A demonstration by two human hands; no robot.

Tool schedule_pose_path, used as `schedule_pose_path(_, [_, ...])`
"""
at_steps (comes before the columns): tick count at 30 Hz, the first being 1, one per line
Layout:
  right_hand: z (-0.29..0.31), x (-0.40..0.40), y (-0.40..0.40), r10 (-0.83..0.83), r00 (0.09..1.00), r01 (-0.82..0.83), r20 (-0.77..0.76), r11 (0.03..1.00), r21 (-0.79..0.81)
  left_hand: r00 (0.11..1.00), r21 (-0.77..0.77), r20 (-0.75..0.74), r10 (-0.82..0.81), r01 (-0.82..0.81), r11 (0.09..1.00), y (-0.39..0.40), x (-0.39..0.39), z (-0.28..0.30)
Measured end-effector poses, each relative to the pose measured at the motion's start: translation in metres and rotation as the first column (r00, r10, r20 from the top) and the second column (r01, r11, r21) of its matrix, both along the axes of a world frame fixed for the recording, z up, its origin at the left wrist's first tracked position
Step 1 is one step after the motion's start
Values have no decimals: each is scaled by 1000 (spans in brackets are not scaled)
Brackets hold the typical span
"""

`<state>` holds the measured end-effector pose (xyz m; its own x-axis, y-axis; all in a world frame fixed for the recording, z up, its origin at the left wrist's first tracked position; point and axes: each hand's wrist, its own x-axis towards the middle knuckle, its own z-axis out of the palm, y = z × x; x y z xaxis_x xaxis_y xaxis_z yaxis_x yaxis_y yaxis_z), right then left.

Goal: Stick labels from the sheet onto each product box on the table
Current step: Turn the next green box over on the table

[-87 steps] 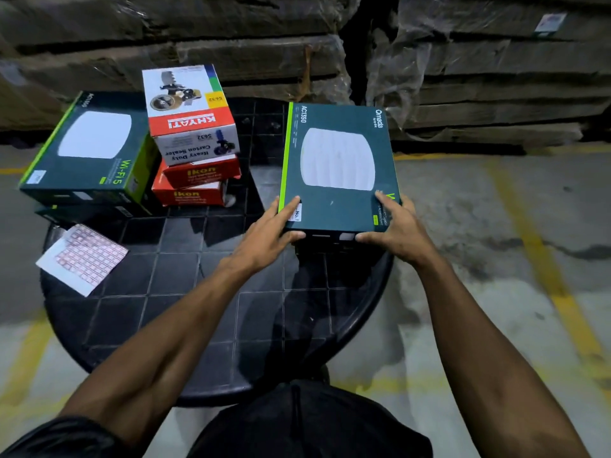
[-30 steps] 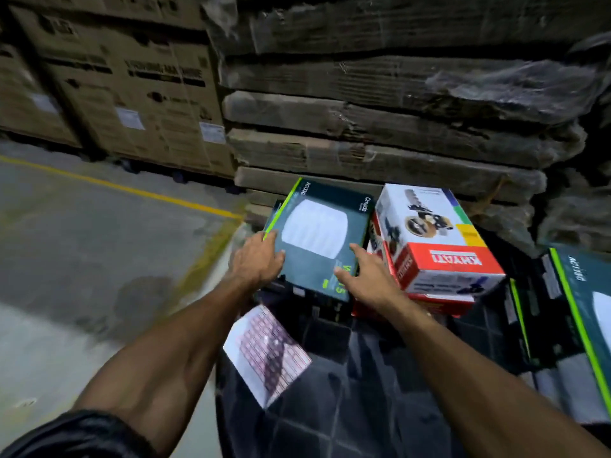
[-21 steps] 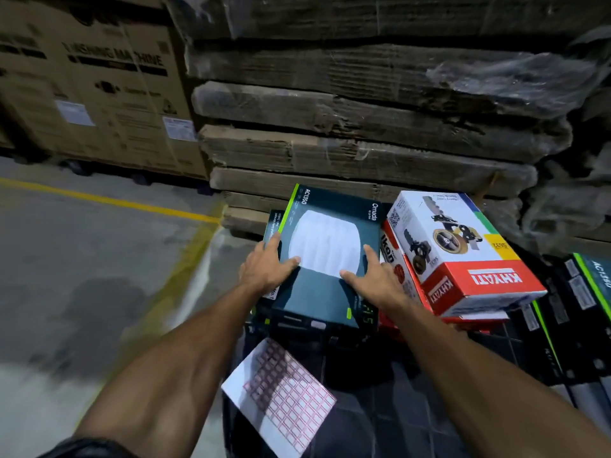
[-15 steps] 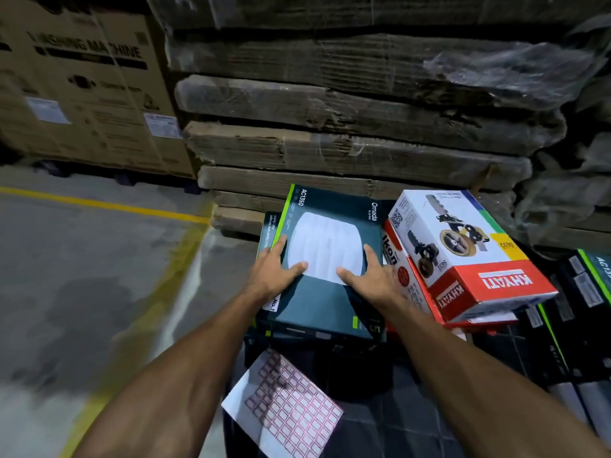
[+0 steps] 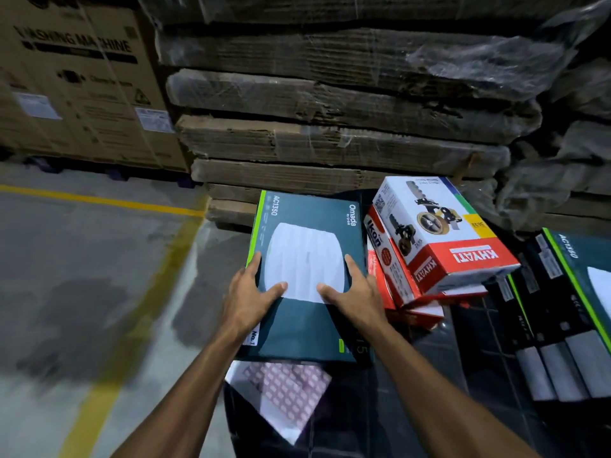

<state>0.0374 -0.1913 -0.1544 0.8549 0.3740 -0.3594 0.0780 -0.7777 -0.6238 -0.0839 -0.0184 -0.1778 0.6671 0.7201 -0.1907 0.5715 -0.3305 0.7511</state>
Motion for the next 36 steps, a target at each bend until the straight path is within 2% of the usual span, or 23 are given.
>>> schedule_pose_path(7, [11,-84,-93,52,999,-51,17,998,-29,994,13,-100,45,-44,999,-106,-94,23])
schedule_pose_path(12, [5,-132,-178,139,989,-135,44,987,-84,984,16,-158,78,-76,997,-200,-147,19])
schedule_pose_path(19, [-15,-167,-289,99,995,-101,-22,989,-107,980,-15,-199,-10,7,1000,-300,-175,1])
schedule_pose_path(27, [-35,-172,-341,1,995,-12,-97,993,-114,958,-56,-228,-174,166,985,-328,-158,-15])
schedule_pose_path(33, [-36,-158,-338,-42,996,36,-81,996,-78,956,-92,-149,-254,242,966,-317,-131,-18])
schedule_pose_path(36, [-41,-156,-335,-14,997,9,-76,997,-72,910,-76,-217,-352,344,936,-307,-129,-26])
